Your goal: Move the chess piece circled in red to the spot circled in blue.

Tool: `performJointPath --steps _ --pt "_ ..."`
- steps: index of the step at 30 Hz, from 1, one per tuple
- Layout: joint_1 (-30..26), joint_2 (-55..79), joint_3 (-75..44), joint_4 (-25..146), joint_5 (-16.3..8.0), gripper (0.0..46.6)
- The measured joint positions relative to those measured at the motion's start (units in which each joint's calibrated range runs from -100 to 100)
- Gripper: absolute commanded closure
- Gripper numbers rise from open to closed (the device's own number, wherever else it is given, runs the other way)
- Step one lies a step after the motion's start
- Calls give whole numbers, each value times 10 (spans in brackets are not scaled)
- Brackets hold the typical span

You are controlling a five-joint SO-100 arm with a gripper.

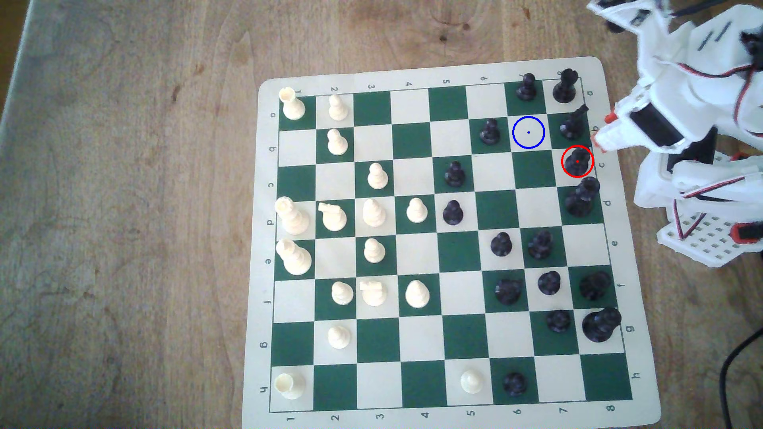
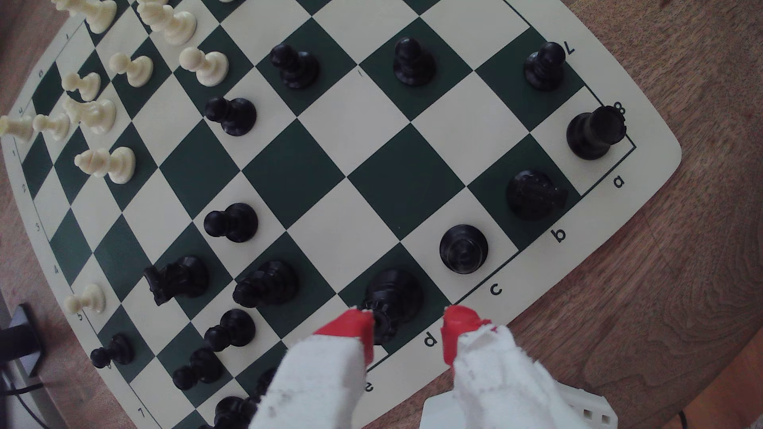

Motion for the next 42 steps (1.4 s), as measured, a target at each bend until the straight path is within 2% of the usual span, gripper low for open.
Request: performJointPath --steps 6,9,21,32,42 --pt "10 27 36 -18 4 327" --pt "32 36 54 -33 12 332" --pt "46 83 132 -98 31 333" --pt "47 131 177 -146 37 336" --pt "69 142 205 -194 47 340"
